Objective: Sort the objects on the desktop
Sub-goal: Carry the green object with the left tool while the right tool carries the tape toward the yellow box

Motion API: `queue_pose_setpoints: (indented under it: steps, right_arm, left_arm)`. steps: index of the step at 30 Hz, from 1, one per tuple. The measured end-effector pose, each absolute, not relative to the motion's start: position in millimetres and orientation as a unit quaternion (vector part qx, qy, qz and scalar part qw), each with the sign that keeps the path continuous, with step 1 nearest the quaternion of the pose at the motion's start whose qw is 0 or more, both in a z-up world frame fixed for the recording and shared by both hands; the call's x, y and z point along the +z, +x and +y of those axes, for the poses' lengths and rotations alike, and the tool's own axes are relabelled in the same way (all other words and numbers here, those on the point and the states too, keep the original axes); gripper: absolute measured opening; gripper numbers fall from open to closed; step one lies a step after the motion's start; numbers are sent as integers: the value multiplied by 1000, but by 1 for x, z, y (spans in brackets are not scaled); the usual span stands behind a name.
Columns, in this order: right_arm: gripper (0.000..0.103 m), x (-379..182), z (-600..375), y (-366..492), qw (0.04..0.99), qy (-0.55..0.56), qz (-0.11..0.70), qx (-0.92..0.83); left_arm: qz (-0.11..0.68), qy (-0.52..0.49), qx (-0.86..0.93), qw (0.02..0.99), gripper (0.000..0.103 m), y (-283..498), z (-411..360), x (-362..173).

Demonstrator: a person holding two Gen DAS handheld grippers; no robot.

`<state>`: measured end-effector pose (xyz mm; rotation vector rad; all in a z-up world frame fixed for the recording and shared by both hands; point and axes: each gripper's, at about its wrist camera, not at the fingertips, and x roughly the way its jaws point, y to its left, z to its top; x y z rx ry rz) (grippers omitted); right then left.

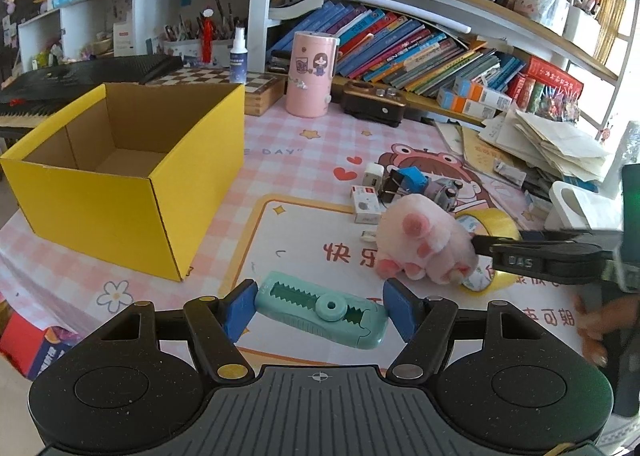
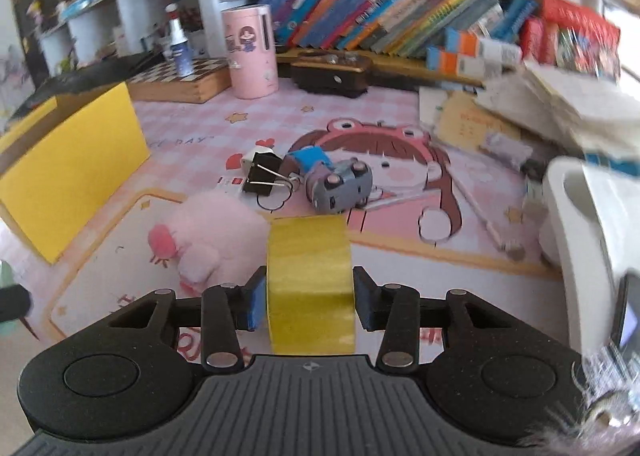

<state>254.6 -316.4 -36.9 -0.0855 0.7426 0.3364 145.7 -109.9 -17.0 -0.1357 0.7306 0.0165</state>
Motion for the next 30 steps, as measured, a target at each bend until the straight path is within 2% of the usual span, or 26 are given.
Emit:
queue_pose_setpoints:
  steps: [4, 14, 30]
  right_arm:
    - [40, -40, -309, 262, 913, -94, 352, 182]
    - [39, -13, -337, 263, 937, -69, 327, 105]
    - [39, -5, -308, 187, 928, -59, 349, 118]
  left_arm:
    - [353, -68, 12, 933, 70, 141, -109, -16]
    - [349, -78, 12, 934, 70, 136, -105, -15]
    - [322, -92, -31, 942, 70, 111, -78, -8]
